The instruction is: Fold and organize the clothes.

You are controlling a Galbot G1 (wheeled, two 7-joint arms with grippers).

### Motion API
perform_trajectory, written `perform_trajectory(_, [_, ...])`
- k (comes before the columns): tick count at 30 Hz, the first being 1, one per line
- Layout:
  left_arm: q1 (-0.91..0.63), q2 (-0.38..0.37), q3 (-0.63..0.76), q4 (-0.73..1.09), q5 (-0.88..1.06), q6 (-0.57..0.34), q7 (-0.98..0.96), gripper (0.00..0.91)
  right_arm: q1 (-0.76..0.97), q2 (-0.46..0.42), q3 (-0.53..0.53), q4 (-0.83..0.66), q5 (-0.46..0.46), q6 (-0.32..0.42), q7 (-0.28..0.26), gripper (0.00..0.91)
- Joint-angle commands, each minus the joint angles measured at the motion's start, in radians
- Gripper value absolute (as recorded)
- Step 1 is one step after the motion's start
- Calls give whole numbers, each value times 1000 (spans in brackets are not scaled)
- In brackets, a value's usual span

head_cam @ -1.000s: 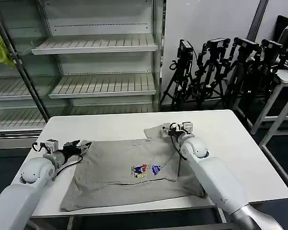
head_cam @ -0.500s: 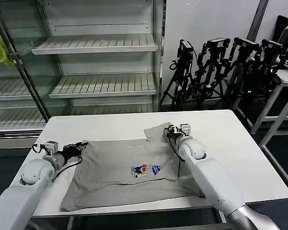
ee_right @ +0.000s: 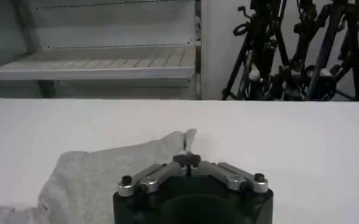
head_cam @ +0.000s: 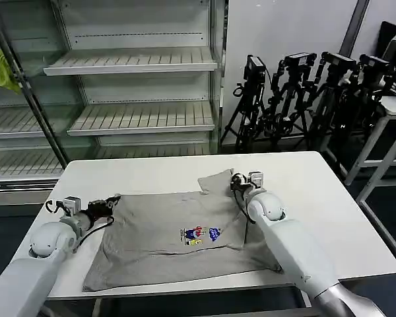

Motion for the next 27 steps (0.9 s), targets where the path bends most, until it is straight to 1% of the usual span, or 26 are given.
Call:
perform_trajectory(1, [1, -2, 1, 6, 6, -6, 1, 91, 3, 2, 1, -6, -4, 6, 0, 0])
perform_trajectory(3, [2, -3, 1, 5, 8, -9, 1, 91, 3, 2, 3, -5, -7, 11, -1, 0])
perform_trajectory(5, [2, -4, 1, 4, 8, -12, 0, 71, 3, 1, 5, -3, -8, 14, -1, 0])
perform_trajectory(9, [1, -3, 2, 5, 11, -16, 3, 71, 11, -1, 10, -3, -10, 13, -4, 0])
perform_trajectory(10, [0, -4, 3, 6, 11, -17, 3, 71, 12, -1, 11, -3, -11, 10, -3, 474])
perform_trajectory(11, [0, -4, 3, 6, 11, -18, 4, 71, 14, 0, 12, -5, -12, 9, -3, 887])
perform_trajectory(12, [1, -4, 3, 6, 13, -19, 6, 71, 15, 0, 13, -6, -15, 9, -4, 907])
perform_trajectory(27, [13, -2, -3, 3, 20, -30, 19, 71, 21, 35, 15, -64, -50, 15, -13, 907])
